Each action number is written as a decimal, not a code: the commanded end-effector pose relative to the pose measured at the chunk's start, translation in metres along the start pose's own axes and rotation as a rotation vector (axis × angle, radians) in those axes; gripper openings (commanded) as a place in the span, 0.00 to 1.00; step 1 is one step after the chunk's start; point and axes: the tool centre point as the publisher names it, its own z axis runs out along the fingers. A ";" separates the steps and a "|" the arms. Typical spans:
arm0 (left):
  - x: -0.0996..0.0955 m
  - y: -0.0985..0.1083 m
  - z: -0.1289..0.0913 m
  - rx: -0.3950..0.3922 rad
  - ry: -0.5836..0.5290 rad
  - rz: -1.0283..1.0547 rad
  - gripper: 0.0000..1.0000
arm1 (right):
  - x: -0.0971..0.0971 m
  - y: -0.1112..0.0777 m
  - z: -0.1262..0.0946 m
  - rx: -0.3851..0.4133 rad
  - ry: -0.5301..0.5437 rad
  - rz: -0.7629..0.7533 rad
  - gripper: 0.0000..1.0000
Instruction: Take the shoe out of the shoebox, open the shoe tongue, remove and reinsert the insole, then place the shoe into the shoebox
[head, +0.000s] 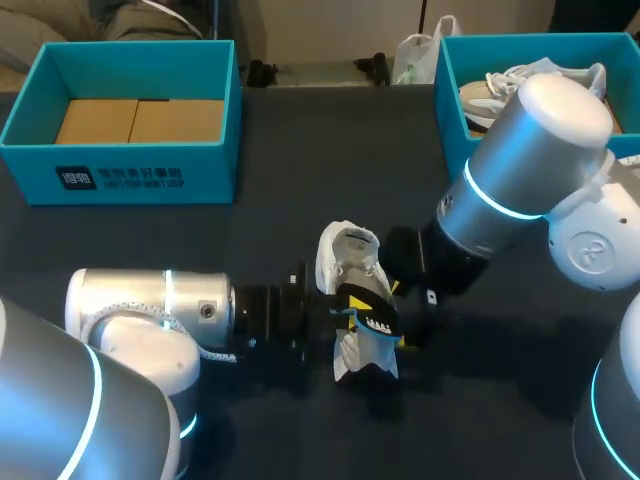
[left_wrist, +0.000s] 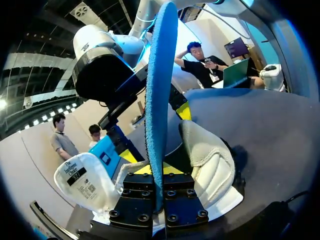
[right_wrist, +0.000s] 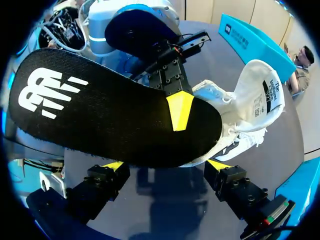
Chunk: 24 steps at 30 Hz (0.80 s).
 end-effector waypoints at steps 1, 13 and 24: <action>0.000 0.003 0.003 -0.007 0.003 -0.002 0.00 | 0.001 0.001 0.001 0.002 -0.003 0.000 1.00; -0.003 -0.020 -0.007 0.045 0.007 0.040 0.29 | 0.001 0.001 0.001 0.002 -0.003 0.000 1.00; -0.001 -0.045 -0.005 0.096 0.008 0.088 0.33 | 0.001 0.001 0.001 0.002 -0.003 0.000 1.00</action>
